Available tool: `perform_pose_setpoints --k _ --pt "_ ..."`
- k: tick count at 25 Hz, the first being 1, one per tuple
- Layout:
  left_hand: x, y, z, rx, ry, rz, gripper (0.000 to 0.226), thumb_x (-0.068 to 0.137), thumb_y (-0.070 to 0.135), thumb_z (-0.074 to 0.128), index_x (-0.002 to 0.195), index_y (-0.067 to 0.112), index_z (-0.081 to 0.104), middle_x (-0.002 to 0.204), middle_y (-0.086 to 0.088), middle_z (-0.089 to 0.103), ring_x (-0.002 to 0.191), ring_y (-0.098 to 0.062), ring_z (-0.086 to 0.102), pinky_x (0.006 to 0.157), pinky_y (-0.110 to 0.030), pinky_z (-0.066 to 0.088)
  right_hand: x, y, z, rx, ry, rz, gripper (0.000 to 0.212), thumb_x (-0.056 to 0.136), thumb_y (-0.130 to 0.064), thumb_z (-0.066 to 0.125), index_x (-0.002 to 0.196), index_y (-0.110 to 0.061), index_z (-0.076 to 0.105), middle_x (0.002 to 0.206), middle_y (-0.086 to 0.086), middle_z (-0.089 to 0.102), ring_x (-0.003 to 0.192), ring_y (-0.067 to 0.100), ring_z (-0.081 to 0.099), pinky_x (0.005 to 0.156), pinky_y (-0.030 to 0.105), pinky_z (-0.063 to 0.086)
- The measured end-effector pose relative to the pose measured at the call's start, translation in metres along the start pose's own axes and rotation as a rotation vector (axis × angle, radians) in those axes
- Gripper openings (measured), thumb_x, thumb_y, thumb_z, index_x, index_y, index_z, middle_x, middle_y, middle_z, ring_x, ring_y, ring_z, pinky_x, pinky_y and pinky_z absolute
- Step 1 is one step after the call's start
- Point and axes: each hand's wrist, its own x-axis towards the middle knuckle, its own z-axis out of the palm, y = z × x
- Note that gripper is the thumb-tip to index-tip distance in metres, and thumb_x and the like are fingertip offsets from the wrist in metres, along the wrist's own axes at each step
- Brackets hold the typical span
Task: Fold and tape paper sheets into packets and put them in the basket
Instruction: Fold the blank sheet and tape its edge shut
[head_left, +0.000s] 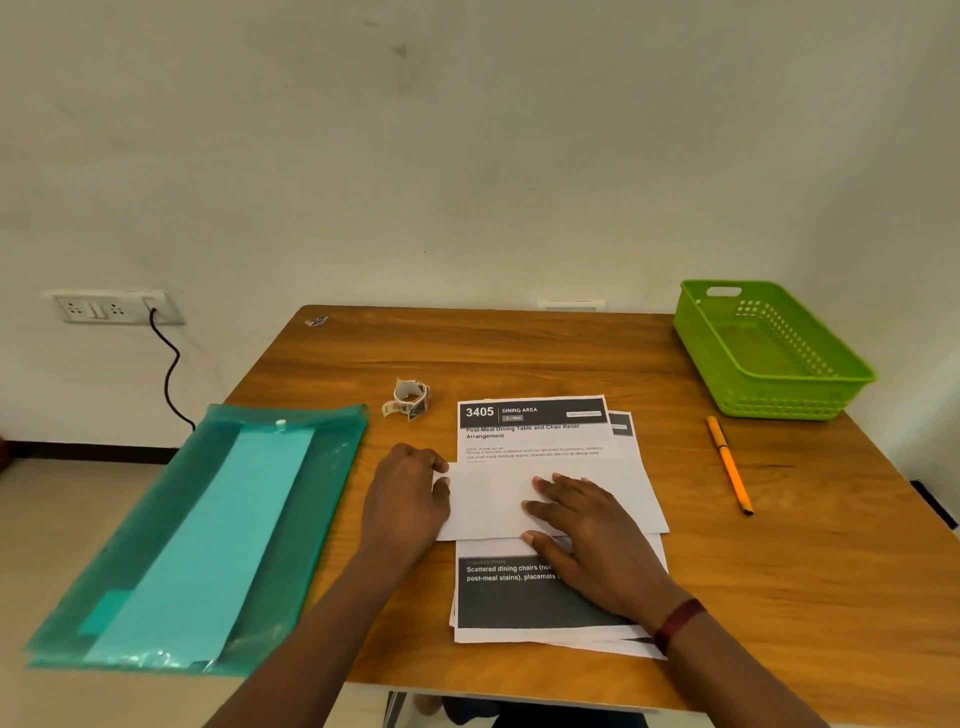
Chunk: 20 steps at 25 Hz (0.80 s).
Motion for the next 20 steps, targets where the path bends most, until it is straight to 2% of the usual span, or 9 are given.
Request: perform_pose_setpoints --k 3,6,8,11,16,20 --pt "-0.014 0.015 0.011 0.055 0.007 0.211 0.033 0.098 0.023 0.05 0.13 0.021 0.059 0.139 -0.002 0.051 0.129 -0.019 0.042 0.101 -0.032 0.043 0.009 -0.007 -0.005 0.032 0.013 0.08 0.06 0.093 -0.061 0.027 0.135 -0.028 0.056 0.147 -0.004 0.047 0.139 0.017 0.039 0.114 0.03 0.018" --pt "-0.024 0.03 0.028 0.191 -0.122 0.303 0.048 0.103 0.037 0.029 0.15 0.027 0.033 0.16 -0.003 0.025 0.149 -0.024 0.014 0.12 -0.046 0.017 0.018 -0.017 -0.008 0.004 -0.065 0.139 0.067 0.094 -0.062 0.018 0.149 -0.027 0.032 0.158 -0.004 0.026 0.148 0.016 0.018 0.119 0.032 0.006" --pt "-0.027 0.029 0.038 0.291 -0.176 0.305 0.055 0.102 0.045 0.013 0.155 0.031 0.016 0.164 -0.003 0.009 0.151 -0.026 -0.003 0.121 -0.053 0.002 0.019 -0.019 -0.007 -0.042 -0.145 0.152 0.067 0.097 -0.059 0.014 0.154 -0.026 0.012 0.163 -0.002 0.006 0.15 0.018 0.001 0.12 0.036 -0.001" --pt "-0.027 0.022 0.047 0.355 -0.224 0.302 0.057 0.101 0.049 0.007 0.155 0.033 0.001 0.164 -0.004 -0.003 0.149 -0.028 -0.012 0.12 -0.053 -0.005 0.017 -0.018 -0.001 -0.11 -0.22 0.137 0.066 0.098 -0.057 0.008 0.154 -0.025 -0.005 0.162 0.0 -0.011 0.148 0.021 -0.014 0.12 0.039 -0.007" --pt "-0.026 0.018 0.049 0.352 -0.248 0.295 0.057 0.101 0.051 0.01 0.154 0.036 -0.004 0.164 -0.004 -0.007 0.15 -0.027 -0.012 0.12 -0.05 -0.005 0.016 -0.014 0.004 -0.166 -0.227 0.136 0.064 0.097 -0.059 0.006 0.154 -0.031 -0.005 0.161 -0.001 -0.013 0.149 0.023 -0.014 0.118 0.043 -0.011" --pt "-0.026 0.016 0.049 0.352 -0.248 0.301 0.059 0.1 0.054 0.009 0.154 0.036 -0.005 0.164 -0.002 -0.009 0.149 -0.025 -0.014 0.121 -0.049 -0.006 0.013 -0.006 0.003 -0.155 -0.232 0.179 0.069 0.091 -0.068 0.001 0.153 -0.036 -0.007 0.159 -0.004 -0.016 0.148 0.022 -0.016 0.118 0.043 -0.013"
